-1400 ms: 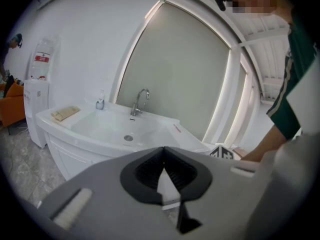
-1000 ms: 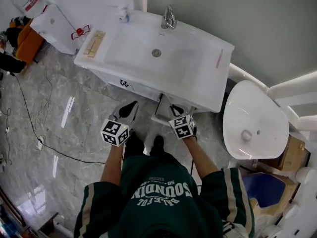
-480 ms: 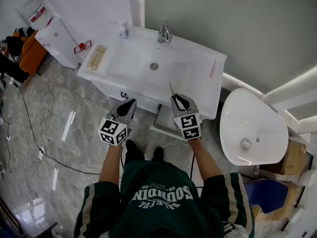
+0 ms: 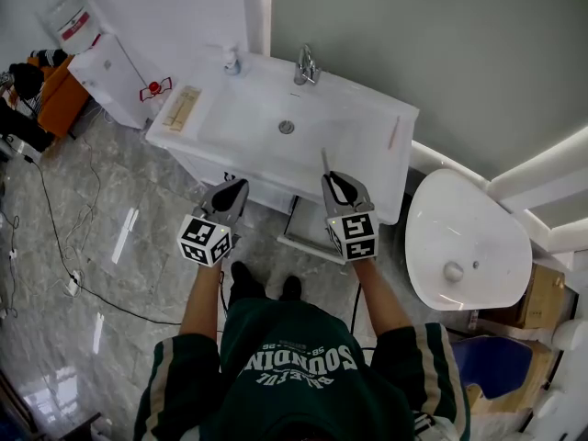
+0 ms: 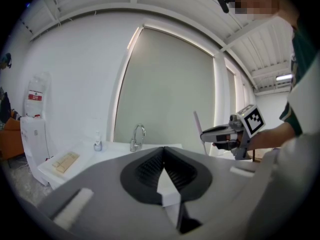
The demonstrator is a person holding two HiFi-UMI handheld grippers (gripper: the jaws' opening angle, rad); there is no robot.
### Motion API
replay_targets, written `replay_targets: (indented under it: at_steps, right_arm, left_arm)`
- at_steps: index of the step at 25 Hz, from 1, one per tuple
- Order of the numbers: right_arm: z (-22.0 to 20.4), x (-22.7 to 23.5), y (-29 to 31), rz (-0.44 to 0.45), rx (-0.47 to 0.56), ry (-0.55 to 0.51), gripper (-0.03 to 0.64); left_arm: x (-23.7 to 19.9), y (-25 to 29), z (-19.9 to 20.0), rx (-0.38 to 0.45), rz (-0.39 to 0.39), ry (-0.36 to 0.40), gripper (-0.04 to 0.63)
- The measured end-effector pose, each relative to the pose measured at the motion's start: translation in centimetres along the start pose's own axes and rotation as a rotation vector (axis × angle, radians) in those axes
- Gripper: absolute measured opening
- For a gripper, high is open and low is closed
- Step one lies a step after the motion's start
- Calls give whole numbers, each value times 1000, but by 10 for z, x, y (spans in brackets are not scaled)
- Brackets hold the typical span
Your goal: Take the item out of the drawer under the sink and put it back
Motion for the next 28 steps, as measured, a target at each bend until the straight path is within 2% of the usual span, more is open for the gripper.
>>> replay_targets:
  at_steps: [16,28]
  right_arm:
    - [-11,-12,2,15,-20,5,48]
    - [-93,-22,19,39,-143,8,48]
  left_arm:
    - [4,-9,-14,-20,-10,-13,49]
    - [3,-10,-58,-112,-9,-84,49]
Point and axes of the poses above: the fingertips, and each gripper's own axes: y forward along the fingers, x to its right, z out of its top, the point moved 5 cm from there along -y, backward along the fingers, and after that the axes turned 1 degree about -z, right-handed, at the moved point
